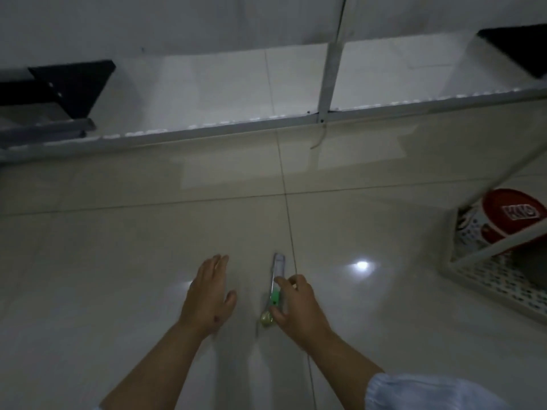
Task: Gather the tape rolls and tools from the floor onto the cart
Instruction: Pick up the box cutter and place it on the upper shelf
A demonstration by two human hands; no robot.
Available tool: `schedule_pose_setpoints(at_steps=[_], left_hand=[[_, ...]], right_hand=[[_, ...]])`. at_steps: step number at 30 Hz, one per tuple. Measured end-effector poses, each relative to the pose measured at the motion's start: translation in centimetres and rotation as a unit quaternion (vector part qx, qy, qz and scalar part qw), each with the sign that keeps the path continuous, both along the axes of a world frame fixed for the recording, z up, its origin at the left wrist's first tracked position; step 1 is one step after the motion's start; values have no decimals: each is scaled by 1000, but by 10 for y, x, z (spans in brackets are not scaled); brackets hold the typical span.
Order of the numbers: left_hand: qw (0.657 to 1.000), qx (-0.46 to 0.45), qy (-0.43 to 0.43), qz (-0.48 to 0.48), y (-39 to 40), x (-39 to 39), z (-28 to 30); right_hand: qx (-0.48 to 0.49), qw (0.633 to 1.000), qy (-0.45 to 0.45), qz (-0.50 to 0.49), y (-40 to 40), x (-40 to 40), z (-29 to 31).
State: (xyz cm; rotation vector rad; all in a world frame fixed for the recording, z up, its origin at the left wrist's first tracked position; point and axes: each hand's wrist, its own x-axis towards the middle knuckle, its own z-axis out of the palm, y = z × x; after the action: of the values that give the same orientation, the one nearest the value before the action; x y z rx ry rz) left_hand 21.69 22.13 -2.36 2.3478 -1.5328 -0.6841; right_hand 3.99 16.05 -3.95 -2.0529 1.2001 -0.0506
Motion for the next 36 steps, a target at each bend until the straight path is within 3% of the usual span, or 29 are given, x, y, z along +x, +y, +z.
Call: schedule_pose_setpoints(at_steps=[11,20,28,36], left_hand=[[996,79,-9,-29,43,-10,-53],[995,97,6,-35,30,-9,-40],[991,60,-28,-113,-2,-19,25],[984,-66,-26,-162,-70,-65,141]], right_hand=[[17,973,-5,-232,14,33,-37],[38,974,35,-222,5,29,-30],[26,967,-39,-252,-15,16,23],[-68,944,-132,-295,-59,-38,156]])
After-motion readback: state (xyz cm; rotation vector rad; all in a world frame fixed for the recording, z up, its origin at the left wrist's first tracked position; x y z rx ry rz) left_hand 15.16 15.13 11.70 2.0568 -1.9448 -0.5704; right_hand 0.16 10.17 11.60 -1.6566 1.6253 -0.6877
